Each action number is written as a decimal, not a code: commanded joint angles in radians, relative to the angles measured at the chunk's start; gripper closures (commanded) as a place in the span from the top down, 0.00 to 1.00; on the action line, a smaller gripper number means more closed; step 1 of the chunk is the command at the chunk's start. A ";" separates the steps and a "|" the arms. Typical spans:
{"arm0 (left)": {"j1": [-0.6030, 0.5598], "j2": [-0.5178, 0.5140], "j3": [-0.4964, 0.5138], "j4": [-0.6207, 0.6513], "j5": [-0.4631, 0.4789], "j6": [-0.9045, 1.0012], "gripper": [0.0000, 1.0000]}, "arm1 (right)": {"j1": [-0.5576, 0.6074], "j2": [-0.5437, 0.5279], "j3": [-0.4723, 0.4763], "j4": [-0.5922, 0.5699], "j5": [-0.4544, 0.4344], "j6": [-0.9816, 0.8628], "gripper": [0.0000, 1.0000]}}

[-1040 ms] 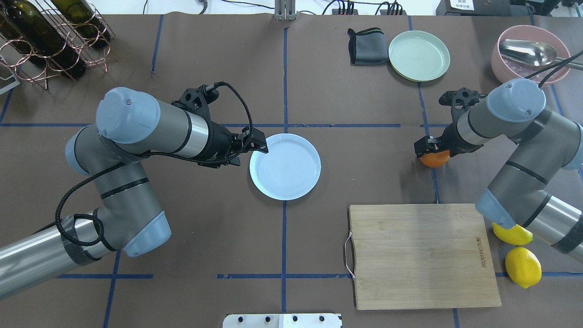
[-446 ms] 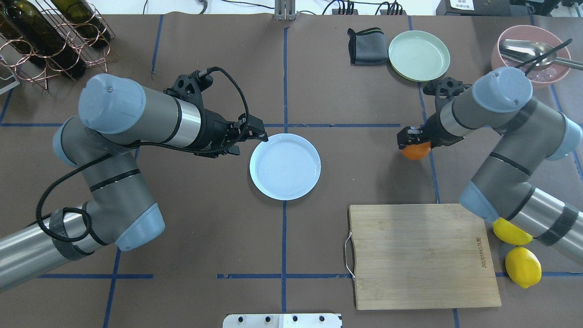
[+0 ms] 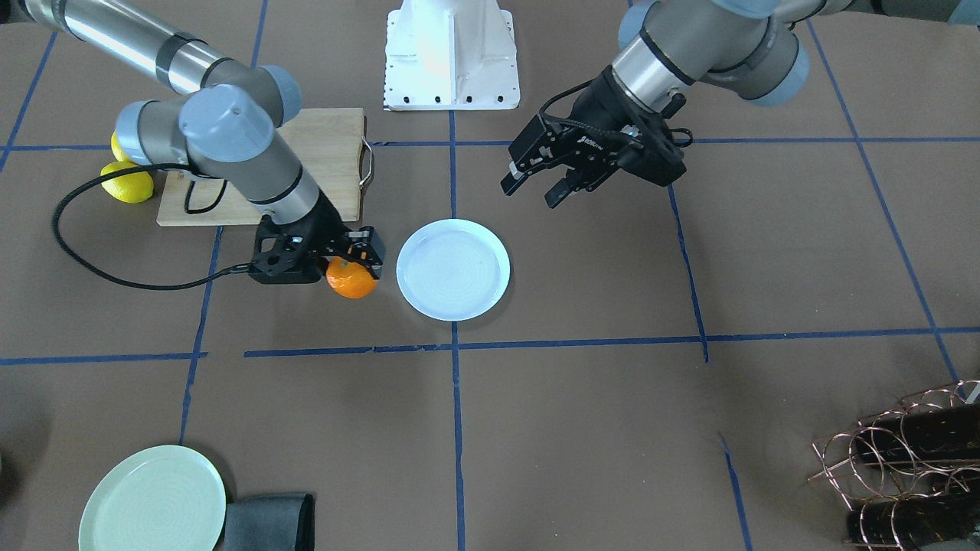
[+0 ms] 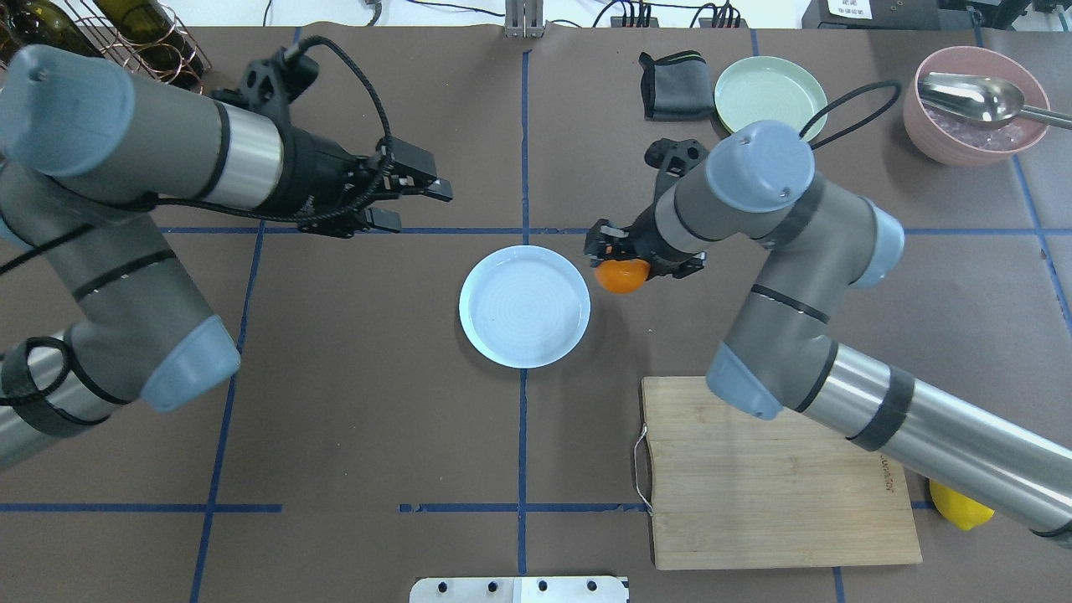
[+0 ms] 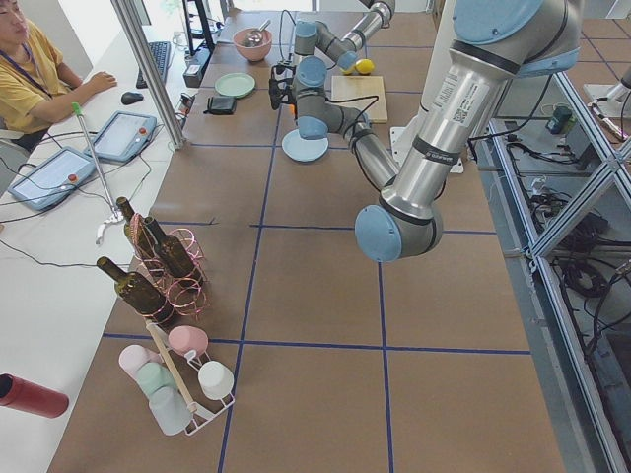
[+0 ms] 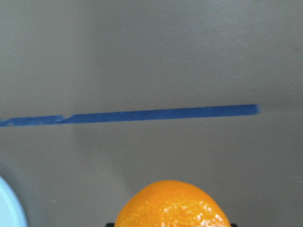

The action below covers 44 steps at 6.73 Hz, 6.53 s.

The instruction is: Pick orange to plate

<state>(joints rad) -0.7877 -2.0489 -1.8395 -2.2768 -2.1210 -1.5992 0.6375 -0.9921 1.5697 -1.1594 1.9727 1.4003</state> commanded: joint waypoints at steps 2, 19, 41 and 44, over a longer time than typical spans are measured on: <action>-0.100 0.093 0.008 -0.148 -0.139 0.008 0.82 | -0.106 0.148 -0.115 0.004 -0.139 0.123 0.00; -0.102 0.099 0.054 -0.145 -0.136 0.051 0.83 | 0.206 -0.168 0.261 -0.002 0.187 0.074 1.00; -0.800 0.452 0.100 0.748 -0.240 1.826 1.00 | 0.806 -0.520 0.150 -0.557 0.383 -1.543 1.00; -0.798 0.452 0.126 0.746 -0.238 1.828 1.00 | 0.806 -0.520 0.125 -0.559 0.388 -1.538 1.00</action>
